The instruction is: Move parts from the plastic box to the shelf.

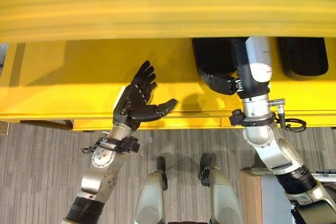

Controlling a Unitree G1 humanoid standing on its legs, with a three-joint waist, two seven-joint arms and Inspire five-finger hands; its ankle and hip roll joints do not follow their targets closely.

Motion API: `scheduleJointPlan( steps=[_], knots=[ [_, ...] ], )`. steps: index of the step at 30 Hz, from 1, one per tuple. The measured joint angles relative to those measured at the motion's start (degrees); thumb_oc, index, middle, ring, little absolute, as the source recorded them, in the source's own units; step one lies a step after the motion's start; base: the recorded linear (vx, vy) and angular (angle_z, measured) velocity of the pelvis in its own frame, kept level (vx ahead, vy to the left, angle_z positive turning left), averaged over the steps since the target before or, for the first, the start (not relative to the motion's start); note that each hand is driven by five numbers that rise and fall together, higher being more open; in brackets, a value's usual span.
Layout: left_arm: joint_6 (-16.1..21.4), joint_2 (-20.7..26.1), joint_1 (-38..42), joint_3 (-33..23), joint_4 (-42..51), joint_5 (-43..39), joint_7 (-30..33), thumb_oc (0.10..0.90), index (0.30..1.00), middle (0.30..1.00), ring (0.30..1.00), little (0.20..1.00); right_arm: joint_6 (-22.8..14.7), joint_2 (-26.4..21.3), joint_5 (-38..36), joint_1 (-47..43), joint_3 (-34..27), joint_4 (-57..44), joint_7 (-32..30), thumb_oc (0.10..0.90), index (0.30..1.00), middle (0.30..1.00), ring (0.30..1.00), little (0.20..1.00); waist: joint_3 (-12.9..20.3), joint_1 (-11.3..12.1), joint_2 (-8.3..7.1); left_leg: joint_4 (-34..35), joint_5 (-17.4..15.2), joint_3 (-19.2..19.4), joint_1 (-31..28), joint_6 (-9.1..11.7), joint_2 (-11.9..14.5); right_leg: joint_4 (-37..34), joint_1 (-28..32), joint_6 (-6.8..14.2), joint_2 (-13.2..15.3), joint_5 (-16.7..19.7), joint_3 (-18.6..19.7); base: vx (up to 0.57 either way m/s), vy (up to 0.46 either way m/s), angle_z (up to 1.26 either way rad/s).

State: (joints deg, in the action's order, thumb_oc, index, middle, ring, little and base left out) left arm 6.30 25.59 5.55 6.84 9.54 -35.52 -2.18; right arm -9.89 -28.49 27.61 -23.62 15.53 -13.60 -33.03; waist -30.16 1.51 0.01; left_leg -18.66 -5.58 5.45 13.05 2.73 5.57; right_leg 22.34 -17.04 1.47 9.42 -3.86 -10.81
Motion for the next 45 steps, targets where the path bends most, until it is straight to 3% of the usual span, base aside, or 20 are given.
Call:
scheduleJointPlan(
  steps=[7,12,21,29,32,35,39,45],
  knots=[
    [0.18,-1.05,-7.98,-0.63,2.05,-0.14,0.66,0.900,1.000,1.000,1.000,1.000,-1.00,1.17,-3.76,13.98,-8.59,-2.34,-9.32,0.900,1.000,1.000,1.000,1.000,2.81,-1.54,3.26,11.32,3.41,1.14,-9.48,-0.32,-0.91,-11.09,8.97,1.27,-0.92,3.74,-0.06,0.12,0.048,-0.04],
    [1.40,-4.00,-16.24,-5.04,2.34,-0.83,0.56,0.900,1.000,1.000,1.000,1.000,0.34,1.04,-10.06,27.61,-15.46,-1.66,-10.81,0.900,1.000,1.000,1.000,1.000,8.79,-4.00,3.39,17.73,4.89,2.24,-14.06,-0.03,-0.74,-16.50,12.63,1.65,-2.05,4.92,0.06,0.10,0.021,-0.08],
    [3.01,-3.98,-21.11,-6.63,2.27,-2.57,-3.10,0.900,1.000,1.000,1.000,1.000,2.29,1.17,-17.90,37.12,-18.65,-0.64,-7.62,0.900,1.000,1.000,1.000,1.000,15.63,-4.89,0.67,23.10,6.92,3.04,-17.49,0.23,-0.49,-23.02,16.60,2.02,-3.23,7.78,0.18,0.05,0.019,-0.03],
    [3.01,-3.97,-24.14,-7.73,2.27,-2.57,-2.89,0.900,1.000,1.000,1.000,1.000,1.47,2.00,-22.53,40.67,-18.84,-3.07,-7.21,0.900,1.000,1.000,1.000,1.000,16.11,-5.82,-0.09,23.33,7.15,3.06,-17.83,0.06,-0.80,-25.71,18.27,2.17,-3.17,9.65,0.24,0.02,0.043,0.00],
    [3.01,-3.97,-24.19,-7.73,2.26,-2.53,-1.75,0.900,1.000,1.000,1.000,1.000,1.83,3.63,-31.49,41.36,-20.15,-3.34,-7.20,0.900,1.000,1.000,1.000,1.000,16.52,-6.07,-0.66,23.33,7.22,3.08,-17.87,0.11,-0.79,-25.95,18.41,2.15,-3.22,9.87,0.25,0.02,0.087,0.00],
    [3.01,-3.97,-27.13,-8.87,1.70,-2.52,-1.76,0.900,1.000,1.000,1.000,1.000,2.71,10.67,-46.32,41.71,-22.03,6.27,-6.40,0.900,1.000,1.000,1.000,1.000,17.96,-5.46,-2.13,23.36,7.03,2.77,-18.20,-0.07,-1.20,-26.61,19.39,2.33,-2.76,9.99,-0.47,0.02,0.217,0.08],
    [2.92,-3.89,-26.06,-9.24,1.16,-4.83,-3.13,0.900,1.000,1.000,1.000,1.000,4.18,9.12,-46.30,40.80,-23.40,5.35,-7.17,0.900,1.000,1.000,1.000,1.000,18.46,-4.58,-2.16,23.36,6.65,3.25,-18.23,-0.95,-2.95,-26.96,19.55,3.52,-0.91,10.85,-0.49,0.00,0.284,0.04],
    [2.44,-1.90,-24.00,-8.25,1.16,-4.93,-5.21,0.900,1.000,1.000,1.000,1.000,6.63,9.12,-46.24,41.19,-23.52,5.06,-7.51,0.900,1.000,1.000,1.000,1.000,19.72,-5.08,-5.20,23.32,6.67,5.54,-18.07,-1.73,-4.36,-26.43,17.88,4.87,0.36,11.93,1.06,-0.07,0.168,-0.18]
  ],
)
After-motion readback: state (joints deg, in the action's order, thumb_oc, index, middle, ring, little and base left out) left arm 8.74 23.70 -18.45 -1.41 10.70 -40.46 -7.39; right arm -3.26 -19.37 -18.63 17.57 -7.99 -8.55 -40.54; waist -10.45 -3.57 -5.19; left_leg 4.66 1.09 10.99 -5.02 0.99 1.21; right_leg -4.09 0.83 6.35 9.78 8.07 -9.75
